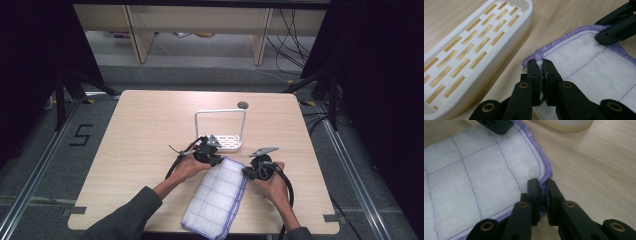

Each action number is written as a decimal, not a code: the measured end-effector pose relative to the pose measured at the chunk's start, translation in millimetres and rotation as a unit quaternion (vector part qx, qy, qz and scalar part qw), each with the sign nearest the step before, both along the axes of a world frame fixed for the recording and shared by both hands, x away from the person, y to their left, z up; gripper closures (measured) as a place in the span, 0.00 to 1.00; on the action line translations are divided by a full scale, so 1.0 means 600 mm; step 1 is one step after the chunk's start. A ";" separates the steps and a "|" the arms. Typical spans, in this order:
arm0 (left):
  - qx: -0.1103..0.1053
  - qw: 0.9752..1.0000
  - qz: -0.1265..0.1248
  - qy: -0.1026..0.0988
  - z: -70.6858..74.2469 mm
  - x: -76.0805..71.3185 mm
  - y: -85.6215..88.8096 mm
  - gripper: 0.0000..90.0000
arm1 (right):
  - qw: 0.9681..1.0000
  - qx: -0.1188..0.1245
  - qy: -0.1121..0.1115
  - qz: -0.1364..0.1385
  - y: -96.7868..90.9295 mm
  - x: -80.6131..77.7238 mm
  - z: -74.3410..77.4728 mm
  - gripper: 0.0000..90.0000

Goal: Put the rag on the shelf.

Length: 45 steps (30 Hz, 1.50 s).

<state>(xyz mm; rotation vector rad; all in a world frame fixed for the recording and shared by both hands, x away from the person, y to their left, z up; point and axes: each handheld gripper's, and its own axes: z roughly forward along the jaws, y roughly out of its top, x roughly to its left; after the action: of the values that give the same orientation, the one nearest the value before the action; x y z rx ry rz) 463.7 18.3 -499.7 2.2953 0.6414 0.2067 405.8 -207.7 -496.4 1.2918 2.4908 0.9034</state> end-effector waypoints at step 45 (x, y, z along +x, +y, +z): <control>-0.164 0.978 -0.013 -0.129 0.291 -0.125 0.129 0.95 | 0.968 0.056 -0.235 0.073 0.040 -0.071 0.309 0.97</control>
<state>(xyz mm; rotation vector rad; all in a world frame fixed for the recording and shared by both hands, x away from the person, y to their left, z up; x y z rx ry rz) 388.9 96.0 -325.1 1.9185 0.4728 0.3529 363.0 -184.0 -311.2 0.8043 2.1992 1.2330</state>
